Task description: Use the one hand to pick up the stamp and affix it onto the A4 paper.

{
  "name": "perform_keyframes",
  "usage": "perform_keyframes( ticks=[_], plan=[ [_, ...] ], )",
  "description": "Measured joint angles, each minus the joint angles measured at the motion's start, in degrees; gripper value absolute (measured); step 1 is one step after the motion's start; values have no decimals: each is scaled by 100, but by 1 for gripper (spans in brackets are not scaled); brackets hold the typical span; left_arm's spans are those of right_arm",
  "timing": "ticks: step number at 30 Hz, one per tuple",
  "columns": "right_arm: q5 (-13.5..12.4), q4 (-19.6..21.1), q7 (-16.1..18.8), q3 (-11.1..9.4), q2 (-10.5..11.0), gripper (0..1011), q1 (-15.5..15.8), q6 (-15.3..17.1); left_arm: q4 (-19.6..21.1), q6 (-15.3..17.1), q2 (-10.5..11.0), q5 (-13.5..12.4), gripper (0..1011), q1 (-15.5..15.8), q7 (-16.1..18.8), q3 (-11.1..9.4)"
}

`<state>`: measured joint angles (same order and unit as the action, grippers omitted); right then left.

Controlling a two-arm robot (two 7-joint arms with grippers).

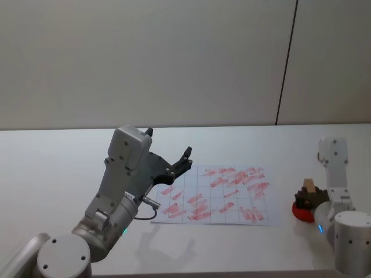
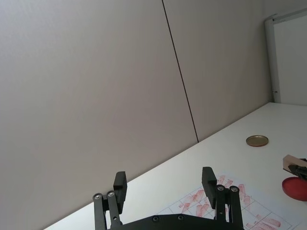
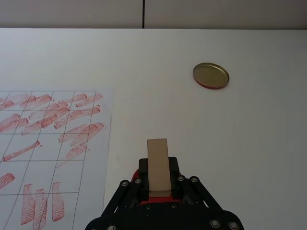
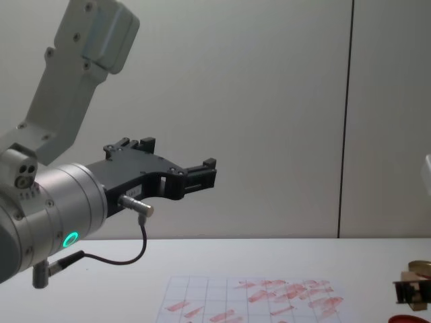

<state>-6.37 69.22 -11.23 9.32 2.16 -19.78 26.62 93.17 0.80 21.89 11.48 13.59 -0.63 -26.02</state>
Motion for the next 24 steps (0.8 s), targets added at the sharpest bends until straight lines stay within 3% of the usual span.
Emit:
perform_keyframes(
  ticks=[17, 24],
  plan=[
    [-68, -335, -2, -66, -47, 222, -80, 125, 0, 0, 0, 0, 993, 0, 0, 0],
    [-91, -406, 27, -80, -67, 393, -100, 113, 0, 0, 0, 0, 993, 0, 0, 0]
  ],
)
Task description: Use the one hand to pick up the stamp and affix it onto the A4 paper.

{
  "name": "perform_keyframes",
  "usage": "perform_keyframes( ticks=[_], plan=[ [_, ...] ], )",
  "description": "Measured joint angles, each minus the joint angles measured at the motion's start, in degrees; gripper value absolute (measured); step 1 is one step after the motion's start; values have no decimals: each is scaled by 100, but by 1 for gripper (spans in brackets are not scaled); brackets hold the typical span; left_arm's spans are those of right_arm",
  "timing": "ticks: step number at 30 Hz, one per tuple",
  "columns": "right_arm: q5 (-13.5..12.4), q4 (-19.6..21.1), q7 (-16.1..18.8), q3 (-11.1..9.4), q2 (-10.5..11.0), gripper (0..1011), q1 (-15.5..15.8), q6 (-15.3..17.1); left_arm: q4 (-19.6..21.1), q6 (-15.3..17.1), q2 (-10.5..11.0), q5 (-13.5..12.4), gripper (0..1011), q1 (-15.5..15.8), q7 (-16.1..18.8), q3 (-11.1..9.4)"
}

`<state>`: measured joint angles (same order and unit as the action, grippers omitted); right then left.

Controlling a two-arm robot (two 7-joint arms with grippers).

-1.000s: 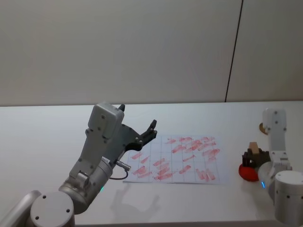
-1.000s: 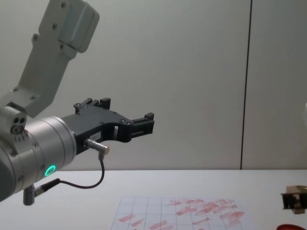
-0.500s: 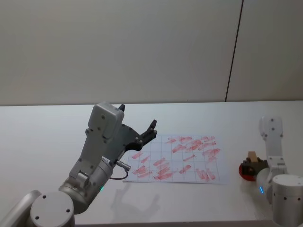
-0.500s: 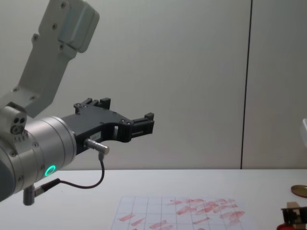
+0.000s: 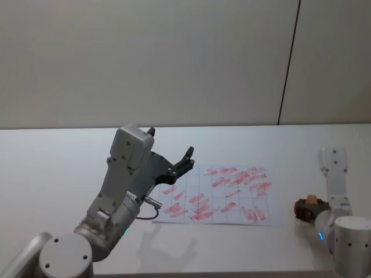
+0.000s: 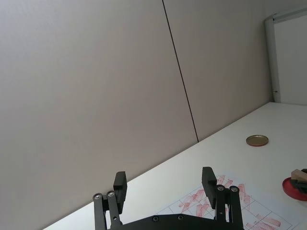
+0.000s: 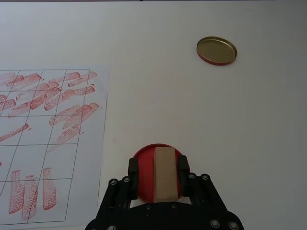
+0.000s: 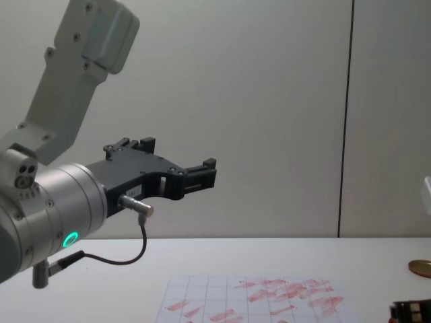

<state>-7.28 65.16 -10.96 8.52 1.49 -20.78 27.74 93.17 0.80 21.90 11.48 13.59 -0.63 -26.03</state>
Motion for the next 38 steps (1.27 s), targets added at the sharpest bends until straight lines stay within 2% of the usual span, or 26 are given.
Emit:
perform_keyframes(
  ticks=[2, 5, 6, 7, 8, 9, 19, 38],
  plan=[
    [0, -6, 14, -1, -6, 500, -3, -22, 0, 0, 0, 0, 993, 0, 0, 0],
    [8, 0, 26, -1, -12, 581, -2, -70, 0, 0, 0, 0, 993, 0, 0, 0],
    [12, 10, 28, -1, -13, 581, -1, -84, 0, 0, 0, 0, 993, 0, 0, 0],
    [17, 29, 31, -1, -14, 640, 4, -100, 0, 0, 0, 0, 993, 0, 0, 0],
    [26, 46, 33, -1, -14, 652, 9, -120, 0, 0, 0, 0, 993, 0, 0, 0],
    [39, 87, 39, 0, -14, 725, 21, -153, 0, 0, 0, 0, 993, 0, 0, 0],
    [139, 561, 95, 7, 8, 997, 191, -440, 0, 0, 0, 0, 993, 0, 0, 0],
    [296, 1743, 376, -28, 160, 1001, 672, -1226, 0, 0, 0, 0, 993, 0, 0, 0]
  ],
)
